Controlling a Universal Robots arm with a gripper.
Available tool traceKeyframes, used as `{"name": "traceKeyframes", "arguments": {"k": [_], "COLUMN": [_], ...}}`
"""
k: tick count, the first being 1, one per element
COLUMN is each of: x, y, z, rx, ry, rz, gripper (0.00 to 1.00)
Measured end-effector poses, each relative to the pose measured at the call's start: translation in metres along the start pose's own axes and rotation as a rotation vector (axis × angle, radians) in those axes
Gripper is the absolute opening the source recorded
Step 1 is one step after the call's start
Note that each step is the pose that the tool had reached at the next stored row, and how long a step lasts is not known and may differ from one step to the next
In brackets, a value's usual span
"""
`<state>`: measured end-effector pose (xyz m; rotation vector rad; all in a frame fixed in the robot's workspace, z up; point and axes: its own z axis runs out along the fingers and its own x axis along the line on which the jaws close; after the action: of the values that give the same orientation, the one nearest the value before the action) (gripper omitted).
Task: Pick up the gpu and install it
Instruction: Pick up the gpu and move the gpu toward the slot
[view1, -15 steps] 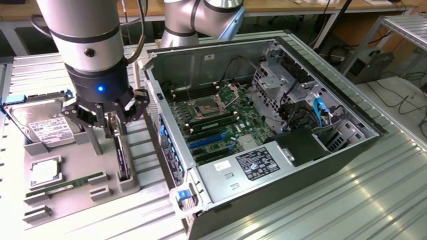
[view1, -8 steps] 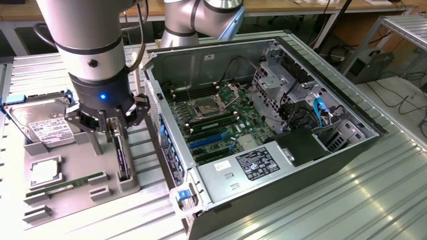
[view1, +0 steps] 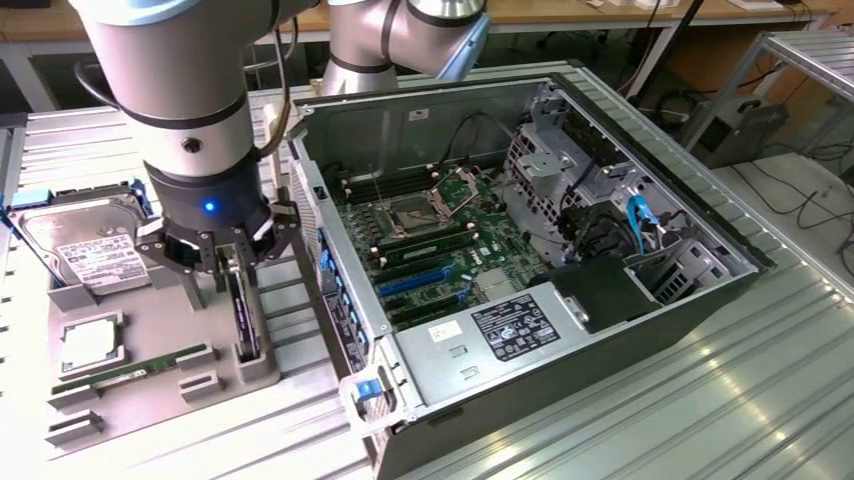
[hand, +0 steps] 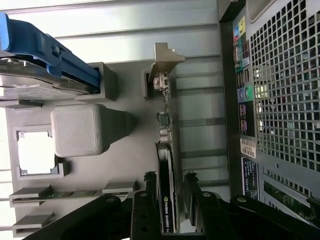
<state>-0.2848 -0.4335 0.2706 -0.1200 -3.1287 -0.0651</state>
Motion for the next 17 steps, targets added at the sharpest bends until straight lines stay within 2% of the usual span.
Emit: {"name": "traceKeyframes", "arguments": {"k": [2, 7, 12, 13, 14, 16, 17], "x": [0.000, 0.005, 0.006, 0.006, 0.005, 0.005, 0.005], "y": [0.0004, 0.0082, 0.0079, 0.0072, 0.0027, 0.0027, 0.0027], "z": [0.0022, 0.0144, 0.0202, 0.0203, 0.0204, 0.0257, 0.0260], "rx": [-0.0004, -0.0004, -0.0005, -0.0009, -0.0027, -0.0041, -0.0040], "ry": [0.0004, 0.0004, 0.0008, 0.0007, 0.0008, 0.0018, 0.0019], "rz": [0.000, 0.000, 0.000, 0.000, 0.000, 0.000, 0.000], "gripper": [0.36, 0.36, 0.36, 0.36, 0.36, 0.36, 0.28]}}
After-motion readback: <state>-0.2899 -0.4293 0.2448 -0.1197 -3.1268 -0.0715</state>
